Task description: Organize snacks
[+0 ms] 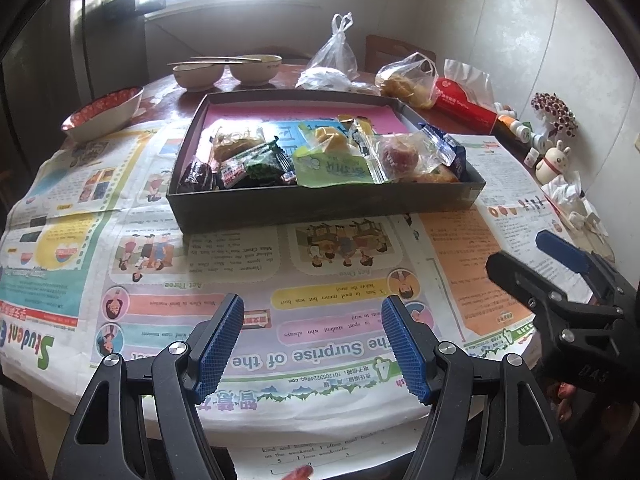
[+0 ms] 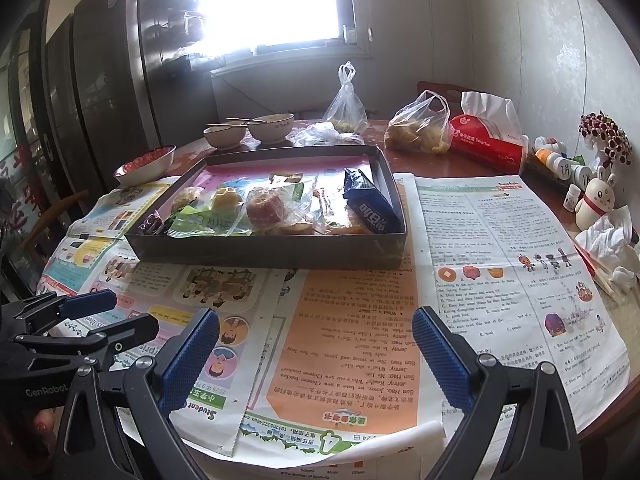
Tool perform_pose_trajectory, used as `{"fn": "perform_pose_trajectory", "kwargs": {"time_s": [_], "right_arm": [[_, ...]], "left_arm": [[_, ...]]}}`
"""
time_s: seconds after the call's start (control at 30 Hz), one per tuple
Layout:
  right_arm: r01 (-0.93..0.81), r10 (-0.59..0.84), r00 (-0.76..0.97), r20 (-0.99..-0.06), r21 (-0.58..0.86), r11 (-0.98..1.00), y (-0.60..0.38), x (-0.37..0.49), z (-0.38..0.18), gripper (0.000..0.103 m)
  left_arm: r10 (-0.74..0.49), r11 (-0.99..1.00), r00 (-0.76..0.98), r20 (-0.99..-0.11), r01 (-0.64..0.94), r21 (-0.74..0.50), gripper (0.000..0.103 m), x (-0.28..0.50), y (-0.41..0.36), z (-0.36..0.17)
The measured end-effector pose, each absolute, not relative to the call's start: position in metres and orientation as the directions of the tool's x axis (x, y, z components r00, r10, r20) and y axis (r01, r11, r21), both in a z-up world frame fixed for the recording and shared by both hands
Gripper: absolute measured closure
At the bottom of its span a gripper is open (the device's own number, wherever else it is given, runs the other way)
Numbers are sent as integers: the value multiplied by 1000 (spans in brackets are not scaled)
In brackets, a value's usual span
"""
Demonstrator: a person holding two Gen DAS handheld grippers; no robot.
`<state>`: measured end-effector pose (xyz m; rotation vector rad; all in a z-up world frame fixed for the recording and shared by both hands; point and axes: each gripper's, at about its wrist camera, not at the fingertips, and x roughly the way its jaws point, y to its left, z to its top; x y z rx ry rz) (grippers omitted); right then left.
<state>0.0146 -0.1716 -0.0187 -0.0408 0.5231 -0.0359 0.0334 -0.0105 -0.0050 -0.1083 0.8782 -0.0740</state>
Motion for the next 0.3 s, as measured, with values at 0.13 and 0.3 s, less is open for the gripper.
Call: {"fn": "perform_pose_trajectory", "kwargs": {"time_s": [0.13,0.3], "right_arm": [[41,-59,867,-494,-46,998,-180,17,-16,5],[97,-104,870,-482,-38,995,-205,25,-5,5]], "left_arm": [[-100,992,644,-759,9,-123,30,37,-5,-7],[-48,989,673,-738,-70,-129,30,47,30,3]]}}
